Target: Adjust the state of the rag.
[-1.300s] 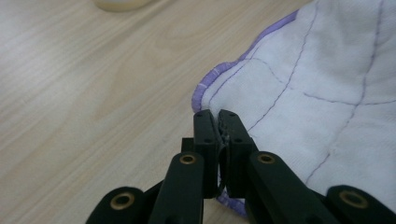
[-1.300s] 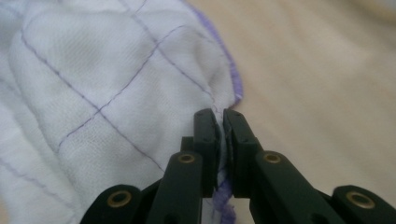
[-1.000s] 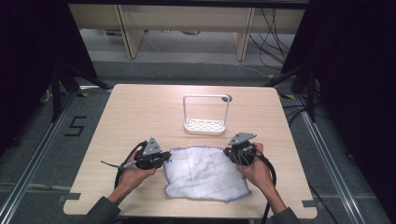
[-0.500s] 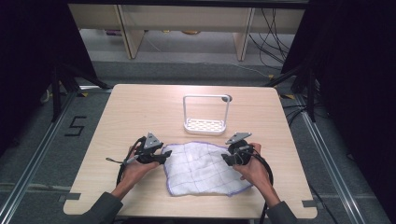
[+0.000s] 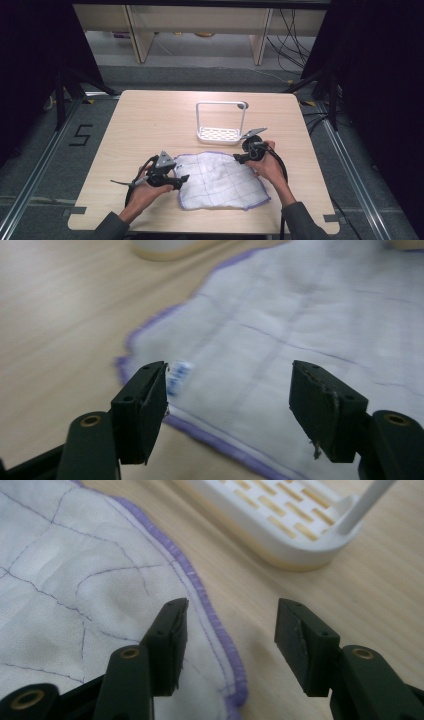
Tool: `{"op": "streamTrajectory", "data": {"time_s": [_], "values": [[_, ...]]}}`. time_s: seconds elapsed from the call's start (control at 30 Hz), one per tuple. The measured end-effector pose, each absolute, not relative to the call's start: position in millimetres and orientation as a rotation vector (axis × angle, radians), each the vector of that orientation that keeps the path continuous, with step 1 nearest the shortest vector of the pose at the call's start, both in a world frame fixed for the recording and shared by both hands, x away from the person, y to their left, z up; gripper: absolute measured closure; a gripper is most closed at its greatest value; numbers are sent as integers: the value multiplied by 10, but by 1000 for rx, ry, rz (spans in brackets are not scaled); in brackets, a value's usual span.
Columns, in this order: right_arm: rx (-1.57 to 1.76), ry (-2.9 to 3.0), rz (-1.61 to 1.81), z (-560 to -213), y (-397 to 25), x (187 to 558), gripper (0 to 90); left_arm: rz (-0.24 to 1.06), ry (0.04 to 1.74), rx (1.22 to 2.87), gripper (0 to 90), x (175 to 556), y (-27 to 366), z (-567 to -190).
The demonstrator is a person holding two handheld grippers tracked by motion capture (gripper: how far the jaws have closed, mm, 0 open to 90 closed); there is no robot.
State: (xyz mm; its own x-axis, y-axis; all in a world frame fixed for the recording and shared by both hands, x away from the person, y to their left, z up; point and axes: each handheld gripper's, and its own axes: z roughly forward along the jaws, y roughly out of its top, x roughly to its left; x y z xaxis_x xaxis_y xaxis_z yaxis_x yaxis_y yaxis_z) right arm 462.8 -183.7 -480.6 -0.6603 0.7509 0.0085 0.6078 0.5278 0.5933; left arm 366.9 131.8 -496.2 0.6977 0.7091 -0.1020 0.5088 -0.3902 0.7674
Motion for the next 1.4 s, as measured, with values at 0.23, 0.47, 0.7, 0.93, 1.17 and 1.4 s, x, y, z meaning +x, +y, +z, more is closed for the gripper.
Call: {"op": "streamTrajectory", "data": {"time_s": [0.23,0.47,0.7,0.93,1.17,1.4], "values": [[1103,2583,762,-4939,-1735,4634,510,244,825,2137,279,3183,1220,-5012],[1055,2651,810,-4920,-1727,4612,833,291,731,2185,297,3059,1080,-5100],[1072,2543,880,-4696,-1958,4606,847,352,534,2253,731,3072,1070,-5126],[1052,2464,818,-4571,-2179,4537,852,330,582,2168,828,3247,1176,-5012],[1112,2410,723,-4715,-2154,4636,639,263,686,2100,706,3475,1169,-5105],[1079,2382,895,-4383,-2150,4140,518,285,711,2097,529,3353,1277,-5020]]}}
